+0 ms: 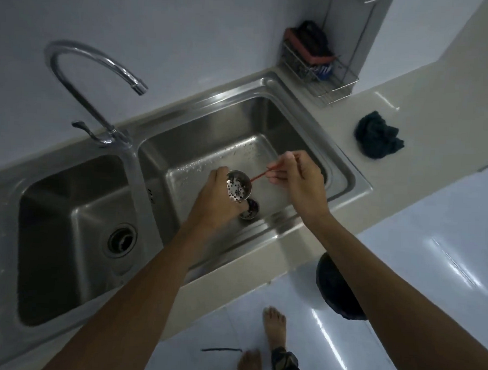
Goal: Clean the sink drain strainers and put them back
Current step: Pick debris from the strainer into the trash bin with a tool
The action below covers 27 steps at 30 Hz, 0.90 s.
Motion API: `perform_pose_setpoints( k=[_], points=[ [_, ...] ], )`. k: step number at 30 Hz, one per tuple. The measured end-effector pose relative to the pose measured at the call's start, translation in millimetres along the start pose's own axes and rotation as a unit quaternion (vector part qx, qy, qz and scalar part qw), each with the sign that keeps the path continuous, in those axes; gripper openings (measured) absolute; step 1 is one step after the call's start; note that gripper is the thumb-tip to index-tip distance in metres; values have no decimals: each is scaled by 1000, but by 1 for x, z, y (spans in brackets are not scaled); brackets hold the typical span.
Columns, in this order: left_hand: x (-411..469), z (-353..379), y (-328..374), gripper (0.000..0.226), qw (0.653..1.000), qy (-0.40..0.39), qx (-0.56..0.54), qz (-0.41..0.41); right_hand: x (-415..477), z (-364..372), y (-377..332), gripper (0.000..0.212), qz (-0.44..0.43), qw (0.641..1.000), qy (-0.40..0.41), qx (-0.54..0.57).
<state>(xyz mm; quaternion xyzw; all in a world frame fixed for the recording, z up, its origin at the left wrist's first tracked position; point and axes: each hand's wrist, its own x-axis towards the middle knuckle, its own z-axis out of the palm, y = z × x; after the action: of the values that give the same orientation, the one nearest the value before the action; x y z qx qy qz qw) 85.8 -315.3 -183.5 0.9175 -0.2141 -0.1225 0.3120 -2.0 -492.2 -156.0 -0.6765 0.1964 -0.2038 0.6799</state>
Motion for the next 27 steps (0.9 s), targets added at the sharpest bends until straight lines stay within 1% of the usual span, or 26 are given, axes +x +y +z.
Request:
perform_pose_setpoints(
  k=[2,6,9,12,14,17,20,24,27],
  points=[
    [-12,2,32,77,999,4,-5,39,-20,-23,-17,24,-14,1000,22,-9],
    [-41,22,107,74,991,15,-27,129,-63,-86,-46,17,-8,999,46,0],
    [-61,50,157,73,983,-13,-38,177,-97,-138,-65,18,-11,997,77,-13],
    [-84,96,200,74,975,-44,-26,216,-137,-198,-73,16,-16,988,147,-42],
    [-101,136,221,76,967,-59,-19,248,-161,-237,-67,13,-15,978,196,-64],
    [-124,198,237,76,959,-87,-1,269,-191,-284,-37,9,-6,965,245,-91],
    [-140,262,232,75,958,-114,31,263,-214,-318,10,8,25,958,274,-79],
    [-145,343,203,75,957,-128,92,243,-232,-349,93,8,79,955,278,-74],
    [-139,396,169,76,957,-125,121,232,-242,-355,165,7,114,948,294,-52]
  ],
)
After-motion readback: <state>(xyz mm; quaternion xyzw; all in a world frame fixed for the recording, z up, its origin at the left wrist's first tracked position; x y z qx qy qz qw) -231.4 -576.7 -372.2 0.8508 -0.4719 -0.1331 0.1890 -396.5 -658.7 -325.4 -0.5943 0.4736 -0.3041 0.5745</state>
